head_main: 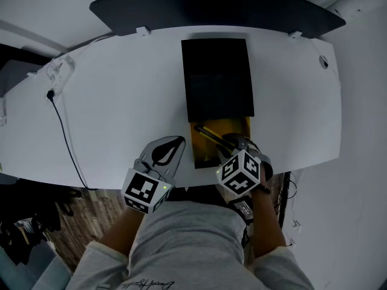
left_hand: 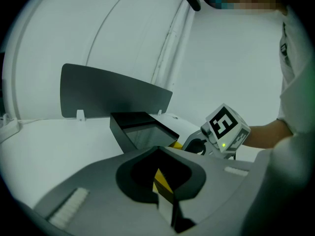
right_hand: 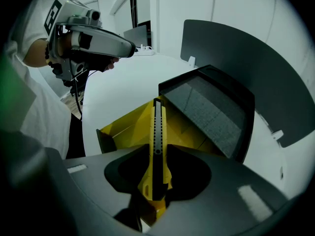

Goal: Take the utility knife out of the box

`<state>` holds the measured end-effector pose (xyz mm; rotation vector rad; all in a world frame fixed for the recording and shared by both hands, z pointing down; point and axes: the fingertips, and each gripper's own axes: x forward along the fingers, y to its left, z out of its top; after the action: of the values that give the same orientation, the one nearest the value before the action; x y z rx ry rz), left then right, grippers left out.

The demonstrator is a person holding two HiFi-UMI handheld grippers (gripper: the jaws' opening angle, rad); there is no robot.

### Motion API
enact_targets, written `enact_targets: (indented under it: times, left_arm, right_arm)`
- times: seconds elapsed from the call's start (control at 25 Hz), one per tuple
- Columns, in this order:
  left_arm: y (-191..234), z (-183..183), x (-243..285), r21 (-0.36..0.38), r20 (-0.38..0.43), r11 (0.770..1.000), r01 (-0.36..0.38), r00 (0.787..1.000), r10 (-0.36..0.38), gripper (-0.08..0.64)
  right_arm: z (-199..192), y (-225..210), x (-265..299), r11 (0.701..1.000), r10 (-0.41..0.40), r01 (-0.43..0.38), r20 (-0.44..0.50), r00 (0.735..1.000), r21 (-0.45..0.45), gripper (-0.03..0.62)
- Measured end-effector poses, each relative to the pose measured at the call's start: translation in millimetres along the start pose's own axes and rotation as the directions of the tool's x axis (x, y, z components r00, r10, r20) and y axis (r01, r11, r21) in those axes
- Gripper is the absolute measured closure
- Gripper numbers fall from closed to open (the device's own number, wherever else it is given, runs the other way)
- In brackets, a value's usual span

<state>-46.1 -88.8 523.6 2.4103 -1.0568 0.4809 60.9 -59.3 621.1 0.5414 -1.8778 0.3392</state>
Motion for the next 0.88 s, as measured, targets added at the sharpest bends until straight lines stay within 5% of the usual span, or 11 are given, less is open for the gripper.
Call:
enact_targets:
  times: [0.88]
  left_arm:
    - [-22, 56, -28, 0.085, 0.099, 0.996, 0.003, 0.995, -0.011, 0.56]
  right_arm:
    - [31, -19, -97, 0.985, -0.129, 0.1, 0.214, 0.968, 0.144, 0.462]
